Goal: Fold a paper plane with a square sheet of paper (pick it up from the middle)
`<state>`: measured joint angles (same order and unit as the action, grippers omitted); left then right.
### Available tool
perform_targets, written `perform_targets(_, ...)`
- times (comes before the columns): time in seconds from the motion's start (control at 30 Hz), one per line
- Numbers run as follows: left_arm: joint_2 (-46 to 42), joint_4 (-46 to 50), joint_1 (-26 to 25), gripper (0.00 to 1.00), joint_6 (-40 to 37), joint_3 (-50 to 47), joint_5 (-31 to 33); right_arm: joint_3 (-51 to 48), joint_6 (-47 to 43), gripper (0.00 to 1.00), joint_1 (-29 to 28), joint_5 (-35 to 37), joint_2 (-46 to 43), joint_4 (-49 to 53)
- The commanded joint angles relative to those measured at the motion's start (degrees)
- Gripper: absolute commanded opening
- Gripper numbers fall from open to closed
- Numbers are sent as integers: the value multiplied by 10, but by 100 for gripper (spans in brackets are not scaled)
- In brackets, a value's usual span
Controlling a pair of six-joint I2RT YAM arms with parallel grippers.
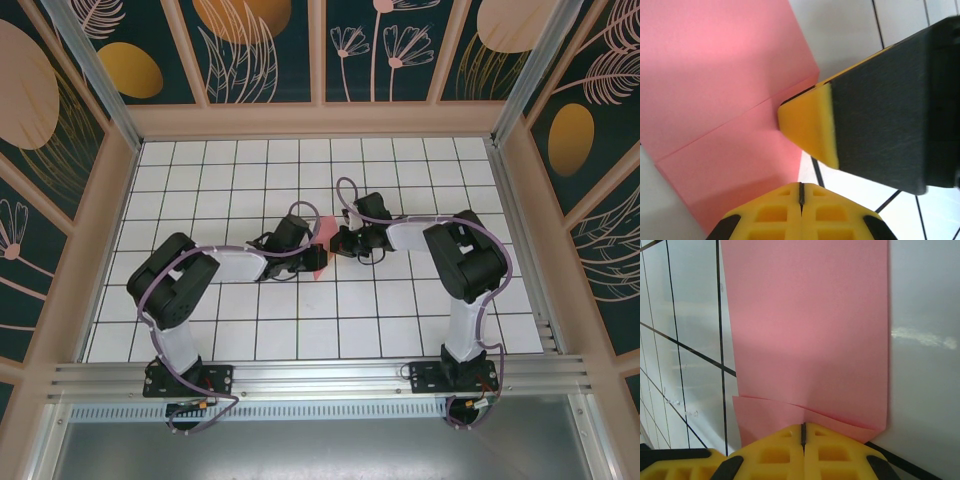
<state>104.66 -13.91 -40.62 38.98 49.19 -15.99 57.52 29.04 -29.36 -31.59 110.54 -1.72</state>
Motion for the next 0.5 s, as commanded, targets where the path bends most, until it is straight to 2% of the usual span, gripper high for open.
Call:
perform_targets(0.0, 16, -10, 2, 0, -11, -8, -13, 7, -5, 1, 3, 29, 31, 37)
perform_targets(0.17, 20, -19, 0, 1, -9, -27, -61, 16, -3, 1, 2, 37, 40, 54)
perform_targets(0.47, 4, 31, -18, 0, -24, -58, -61, 16, 6, 0, 3, 56, 49, 69)
